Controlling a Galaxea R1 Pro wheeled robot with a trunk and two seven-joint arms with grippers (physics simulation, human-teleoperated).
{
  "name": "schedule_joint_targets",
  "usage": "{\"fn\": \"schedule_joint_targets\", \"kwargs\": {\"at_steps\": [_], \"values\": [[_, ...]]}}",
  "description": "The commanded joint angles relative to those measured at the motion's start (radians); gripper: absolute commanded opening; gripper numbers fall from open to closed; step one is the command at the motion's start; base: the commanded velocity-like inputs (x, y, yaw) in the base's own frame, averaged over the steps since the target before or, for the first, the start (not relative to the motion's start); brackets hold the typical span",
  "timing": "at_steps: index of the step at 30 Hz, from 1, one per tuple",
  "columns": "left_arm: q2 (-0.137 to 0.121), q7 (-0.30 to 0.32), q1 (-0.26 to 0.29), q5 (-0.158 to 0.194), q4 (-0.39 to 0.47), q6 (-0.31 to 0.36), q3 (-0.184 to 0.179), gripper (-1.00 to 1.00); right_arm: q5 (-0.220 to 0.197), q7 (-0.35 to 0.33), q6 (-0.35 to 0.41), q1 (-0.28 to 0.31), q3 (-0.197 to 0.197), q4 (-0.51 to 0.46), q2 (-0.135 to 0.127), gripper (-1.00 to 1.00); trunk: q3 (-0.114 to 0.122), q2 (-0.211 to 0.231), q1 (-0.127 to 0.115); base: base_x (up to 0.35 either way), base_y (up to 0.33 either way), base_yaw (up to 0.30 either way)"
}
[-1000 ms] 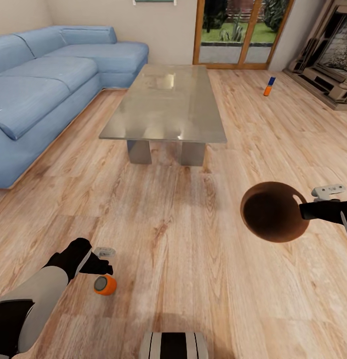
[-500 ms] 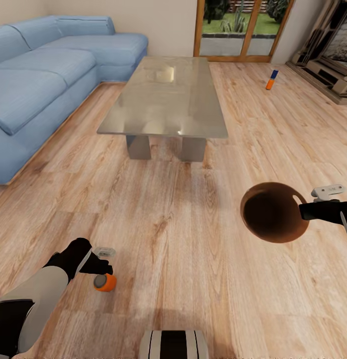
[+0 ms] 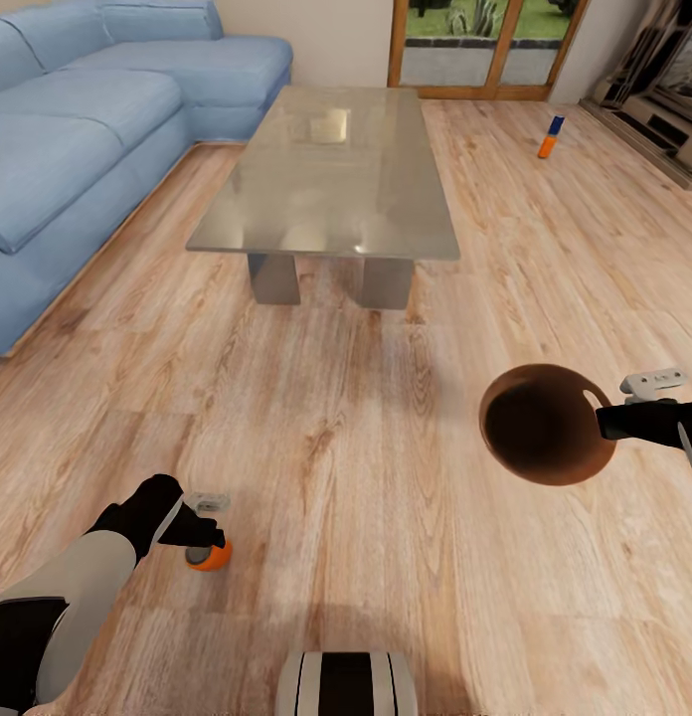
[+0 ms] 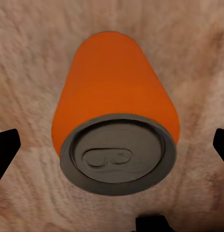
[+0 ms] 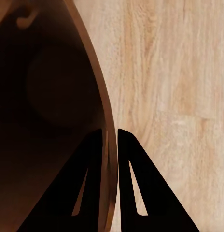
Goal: Put the three can of soda from the living room inside the tash can in the kitchen.
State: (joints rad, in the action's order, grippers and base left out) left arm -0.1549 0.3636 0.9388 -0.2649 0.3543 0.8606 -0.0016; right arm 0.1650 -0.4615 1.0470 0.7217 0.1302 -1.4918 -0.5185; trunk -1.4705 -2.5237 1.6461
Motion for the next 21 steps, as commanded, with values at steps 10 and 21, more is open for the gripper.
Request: {"fn": "schedule_joint_targets", "kwargs": {"at_steps": [10, 21], "values": [[0.0, 0.0, 0.0, 0.0, 0.001, 0.0, 0.0, 1.0, -0.005, -0.003, 0.0, 0.001, -0.001, 0.0, 0.0, -1.0, -0.019, -0.001, 0.002, 0.0, 0.0, 0.0], [0.0, 0.0, 0.0, 0.0, 0.002, 0.0, 0.0, 1.0, -0.005, -0.003, 0.0, 0.001, -0.001, 0.001, 0.0, -1.0, -0.031, -0.002, 0.003, 0.0, 0.0, 0.0]]}}
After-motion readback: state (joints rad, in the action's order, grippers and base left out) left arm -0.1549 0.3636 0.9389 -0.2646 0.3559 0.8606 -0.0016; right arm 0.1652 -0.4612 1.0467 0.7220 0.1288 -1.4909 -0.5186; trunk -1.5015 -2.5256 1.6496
